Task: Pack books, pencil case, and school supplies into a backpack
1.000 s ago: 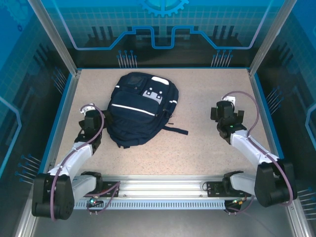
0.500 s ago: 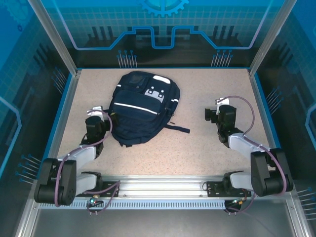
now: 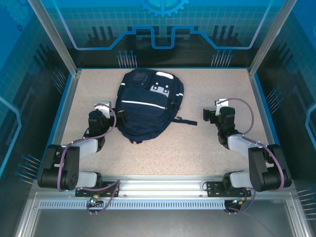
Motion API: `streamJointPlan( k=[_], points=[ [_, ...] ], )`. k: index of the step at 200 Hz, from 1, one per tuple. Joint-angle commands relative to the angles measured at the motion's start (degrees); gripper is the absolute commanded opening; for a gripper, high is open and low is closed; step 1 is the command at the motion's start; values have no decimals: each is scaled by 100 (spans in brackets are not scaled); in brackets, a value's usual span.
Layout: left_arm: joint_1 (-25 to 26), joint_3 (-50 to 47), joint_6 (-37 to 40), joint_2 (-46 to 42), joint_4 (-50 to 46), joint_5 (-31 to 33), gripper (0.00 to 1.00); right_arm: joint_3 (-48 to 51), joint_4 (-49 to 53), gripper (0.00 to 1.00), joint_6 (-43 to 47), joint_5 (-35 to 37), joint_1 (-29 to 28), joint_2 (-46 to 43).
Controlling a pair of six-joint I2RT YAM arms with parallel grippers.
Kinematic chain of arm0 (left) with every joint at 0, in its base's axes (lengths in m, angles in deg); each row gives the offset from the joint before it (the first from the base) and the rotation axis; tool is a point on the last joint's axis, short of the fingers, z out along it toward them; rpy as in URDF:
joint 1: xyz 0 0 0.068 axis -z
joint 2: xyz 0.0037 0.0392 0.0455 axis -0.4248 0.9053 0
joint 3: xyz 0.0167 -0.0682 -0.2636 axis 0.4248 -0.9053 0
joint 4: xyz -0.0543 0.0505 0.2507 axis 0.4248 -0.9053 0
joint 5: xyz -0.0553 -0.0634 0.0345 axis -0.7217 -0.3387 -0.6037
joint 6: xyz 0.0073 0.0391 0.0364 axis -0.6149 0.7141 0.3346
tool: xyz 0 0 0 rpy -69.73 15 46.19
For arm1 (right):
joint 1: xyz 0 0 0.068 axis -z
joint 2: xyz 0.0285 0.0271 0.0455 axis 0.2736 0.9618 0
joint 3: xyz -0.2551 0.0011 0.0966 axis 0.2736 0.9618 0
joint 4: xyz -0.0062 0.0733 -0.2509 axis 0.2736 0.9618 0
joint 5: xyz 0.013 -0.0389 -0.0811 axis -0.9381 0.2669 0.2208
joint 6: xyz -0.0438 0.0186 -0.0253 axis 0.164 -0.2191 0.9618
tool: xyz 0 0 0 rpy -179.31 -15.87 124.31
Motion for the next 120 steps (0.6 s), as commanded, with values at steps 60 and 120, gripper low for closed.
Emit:
streamJointPlan(
  k=[60,120],
  points=[
    [14,-554,-171,-412,867,1254,99,338,-867,100,325,-186,-23,29],
    [15,-501,59,-152,1179,1130,99,466,-1430,100,436,-214,-61,347]
  ],
)
